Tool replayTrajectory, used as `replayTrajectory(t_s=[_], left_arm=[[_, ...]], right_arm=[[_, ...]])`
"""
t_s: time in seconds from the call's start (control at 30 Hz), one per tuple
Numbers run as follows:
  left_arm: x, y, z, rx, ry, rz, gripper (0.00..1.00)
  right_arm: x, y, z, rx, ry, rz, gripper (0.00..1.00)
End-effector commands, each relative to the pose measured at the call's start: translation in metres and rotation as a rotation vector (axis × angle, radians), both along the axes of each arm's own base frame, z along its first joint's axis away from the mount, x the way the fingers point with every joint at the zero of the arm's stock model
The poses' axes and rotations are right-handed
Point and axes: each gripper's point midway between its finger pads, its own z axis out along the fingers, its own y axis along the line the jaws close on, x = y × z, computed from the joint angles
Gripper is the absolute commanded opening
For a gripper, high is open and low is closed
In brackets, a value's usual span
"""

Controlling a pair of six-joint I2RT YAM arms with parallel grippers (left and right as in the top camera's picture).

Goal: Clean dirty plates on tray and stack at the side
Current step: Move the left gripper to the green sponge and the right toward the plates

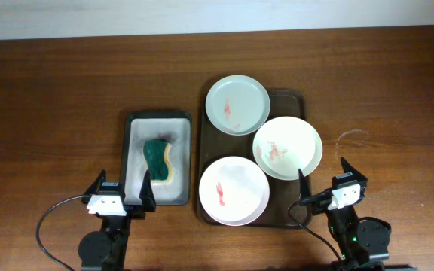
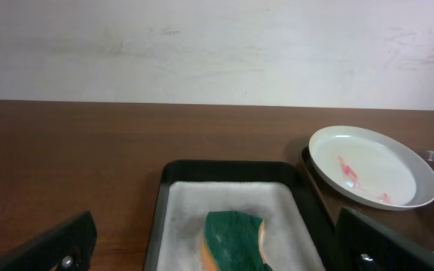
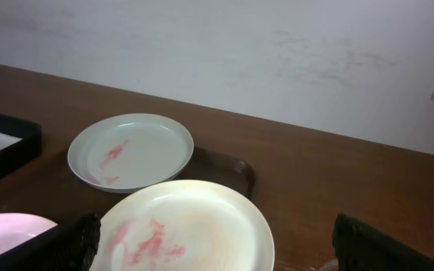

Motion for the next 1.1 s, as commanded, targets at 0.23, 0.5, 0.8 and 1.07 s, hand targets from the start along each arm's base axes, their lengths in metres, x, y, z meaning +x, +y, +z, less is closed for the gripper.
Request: replayTrajectory(t_s=[0.23, 0.5, 0.8, 1.07], left_arm=[[-0.001, -0.002, -0.001, 0.018, 0.001, -0.01, 0.99], [-0.001, -0.006, 0.001, 0.016, -0.005, -0.033, 0.99], [-0.001, -0.011, 0.001, 0.014, -0.007, -0.063, 0.99], [-0.003, -0.025, 0.017, 0.008, -0.071, -0.145, 0.99]], right_arm=[[0.0, -0.003, -0.002, 0.007, 0.003, -0.015, 0.99], [-0.001, 0.002, -0.001, 0.009, 0.002, 0.013, 0.99], [-0.004, 0.015, 0.002, 0.025, -0.006, 0.094, 0.99], [-0.009, 0.03, 0.024, 0.182, -0.049, 0.182, 0.99]])
